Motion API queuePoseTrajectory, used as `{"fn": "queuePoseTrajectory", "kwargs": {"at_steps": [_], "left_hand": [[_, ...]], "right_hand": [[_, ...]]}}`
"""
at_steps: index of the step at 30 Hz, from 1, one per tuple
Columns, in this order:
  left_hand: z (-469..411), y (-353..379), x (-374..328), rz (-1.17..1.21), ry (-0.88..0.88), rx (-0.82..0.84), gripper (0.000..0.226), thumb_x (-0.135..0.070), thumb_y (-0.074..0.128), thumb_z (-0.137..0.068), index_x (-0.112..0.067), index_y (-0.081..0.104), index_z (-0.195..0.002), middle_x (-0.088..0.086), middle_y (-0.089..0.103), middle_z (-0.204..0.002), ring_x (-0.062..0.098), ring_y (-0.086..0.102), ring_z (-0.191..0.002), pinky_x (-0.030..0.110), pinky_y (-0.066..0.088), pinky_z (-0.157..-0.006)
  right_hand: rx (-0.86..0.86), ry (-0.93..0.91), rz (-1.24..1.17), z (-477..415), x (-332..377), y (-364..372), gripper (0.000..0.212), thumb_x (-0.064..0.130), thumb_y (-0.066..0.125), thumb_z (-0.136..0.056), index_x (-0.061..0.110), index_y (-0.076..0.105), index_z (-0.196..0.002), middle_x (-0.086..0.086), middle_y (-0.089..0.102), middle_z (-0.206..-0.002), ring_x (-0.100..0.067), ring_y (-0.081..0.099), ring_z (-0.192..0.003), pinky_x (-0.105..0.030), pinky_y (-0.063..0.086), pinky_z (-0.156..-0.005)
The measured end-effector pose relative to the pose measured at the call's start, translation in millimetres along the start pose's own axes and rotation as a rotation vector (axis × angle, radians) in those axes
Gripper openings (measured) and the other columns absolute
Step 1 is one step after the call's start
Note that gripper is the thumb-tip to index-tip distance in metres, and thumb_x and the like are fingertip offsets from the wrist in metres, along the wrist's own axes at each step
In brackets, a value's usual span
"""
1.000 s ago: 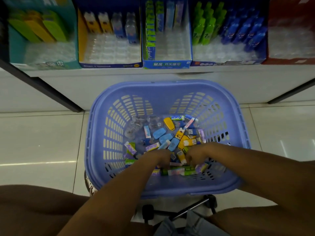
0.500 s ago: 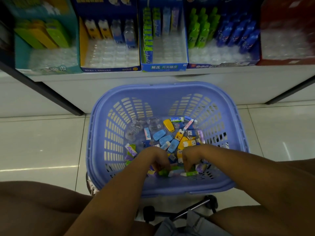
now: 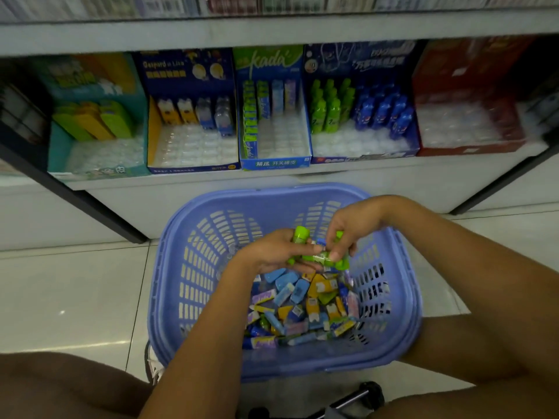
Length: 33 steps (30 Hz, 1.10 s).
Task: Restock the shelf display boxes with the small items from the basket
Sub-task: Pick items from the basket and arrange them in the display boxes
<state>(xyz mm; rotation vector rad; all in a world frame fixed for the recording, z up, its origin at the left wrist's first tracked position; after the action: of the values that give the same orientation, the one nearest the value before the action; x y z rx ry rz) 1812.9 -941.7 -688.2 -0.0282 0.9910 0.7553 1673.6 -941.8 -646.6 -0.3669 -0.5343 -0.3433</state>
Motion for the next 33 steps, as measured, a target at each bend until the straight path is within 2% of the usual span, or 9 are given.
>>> {"fn": "queuePoseTrajectory", "kwargs": {"at_steps": [2,6,11,14,17,19,22,28,33], "left_hand": [[6,0,-17,0.061,0.072,-0.046,0.003,-0.009,0.06,-0.091,-0.006,0.059,-0.091,0.008,0.074,-0.084,0.02,0.073,-0.08,0.022,0.058,-0.065],[19,-2,-40,0.137,0.126,-0.131,0.01,-0.01,0.062,-0.089,-0.01,0.066,-0.098,0.008,0.074,-0.086,0.016,0.072,-0.069,0.02,0.056,-0.053],[25,19,-64,0.031,0.216,-0.12,0.026,-0.029,0.067,-0.083,-0.019,0.07,-0.106,0.003,0.072,-0.096,0.01,0.064,-0.061,0.019,0.053,-0.057],[23,31,-75,0.156,0.292,-0.123,0.044,-0.034,0.069,-0.073,-0.009,0.066,-0.108,0.011,0.064,-0.083,0.011,0.061,-0.056,0.019,0.052,-0.054],[20,37,-83,0.203,0.35,-0.149,0.044,-0.036,0.069,-0.073,-0.005,0.067,-0.105,0.017,0.06,-0.087,0.01,0.058,-0.055,0.019,0.051,-0.052],[17,38,-86,0.198,0.389,-0.18,0.037,-0.035,0.068,-0.077,-0.008,0.07,-0.103,0.016,0.061,-0.085,0.01,0.058,-0.055,0.02,0.052,-0.054],[15,32,-91,0.102,0.474,-0.334,0.024,-0.027,0.066,-0.087,-0.006,0.07,-0.099,0.007,0.066,-0.069,0.014,0.06,-0.054,0.023,0.052,-0.057],[13,35,-103,-0.061,0.631,-0.494,0.006,-0.022,0.064,-0.09,-0.025,0.067,-0.088,-0.004,0.062,-0.056,0.015,0.059,-0.053,0.029,0.056,-0.059],[10,35,-108,-0.026,0.668,-0.532,0.007,-0.018,0.062,-0.091,-0.021,0.067,-0.095,-0.007,0.066,-0.06,0.01,0.059,-0.055,0.026,0.054,-0.061]], "right_hand": [[-0.031,-0.048,-0.087,17,3,-12,0.015,0.024,0.068,-0.085,0.015,0.072,-0.096,0.01,0.072,-0.087,0.001,0.066,-0.077,-0.013,0.051,-0.069],[-0.212,-0.205,-0.264,55,3,-41,0.025,0.012,0.059,-0.091,0.01,0.065,-0.115,0.003,0.067,-0.114,-0.008,0.064,-0.104,-0.018,0.051,-0.083],[-0.486,-0.402,-0.295,96,15,-63,0.024,0.006,0.068,-0.083,0.016,0.067,-0.105,0.0,0.067,-0.099,-0.012,0.064,-0.093,-0.021,0.052,-0.082],[-0.543,-0.454,-0.282,105,26,-65,0.021,-0.002,0.07,-0.079,0.01,0.067,-0.096,-0.013,0.066,-0.101,-0.019,0.063,-0.092,-0.025,0.053,-0.081],[-0.547,-0.515,-0.265,109,38,-62,0.018,-0.011,0.067,-0.077,0.003,0.067,-0.087,-0.015,0.063,-0.107,-0.017,0.064,-0.094,-0.025,0.054,-0.081],[-0.568,-0.522,-0.284,111,40,-64,0.02,-0.011,0.065,-0.078,0.001,0.067,-0.094,-0.014,0.062,-0.11,-0.017,0.065,-0.096,-0.024,0.054,-0.082],[-0.682,-0.483,-0.409,117,33,-76,0.029,0.005,0.065,-0.084,0.016,0.064,-0.111,-0.003,0.064,-0.116,-0.016,0.066,-0.102,-0.019,0.053,-0.084],[-0.805,-0.369,-0.598,117,20,-87,0.021,0.015,0.07,-0.079,0.009,0.072,-0.099,-0.007,0.075,-0.092,-0.019,0.072,-0.086,-0.019,0.057,-0.071],[-0.859,-0.365,-0.551,119,27,-96,0.022,0.011,0.074,-0.075,0.008,0.073,-0.096,-0.009,0.075,-0.089,-0.017,0.072,-0.083,-0.021,0.058,-0.075]]}}
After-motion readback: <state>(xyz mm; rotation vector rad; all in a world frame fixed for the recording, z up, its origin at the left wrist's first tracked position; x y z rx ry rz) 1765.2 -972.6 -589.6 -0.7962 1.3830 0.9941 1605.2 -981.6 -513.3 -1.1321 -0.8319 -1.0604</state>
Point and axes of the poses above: each hand's wrist, its own z-axis away from the middle knuckle, its own y-axis out of the palm, x = y × z, the point moved 5 cm from there along -z, towards the middle knuckle
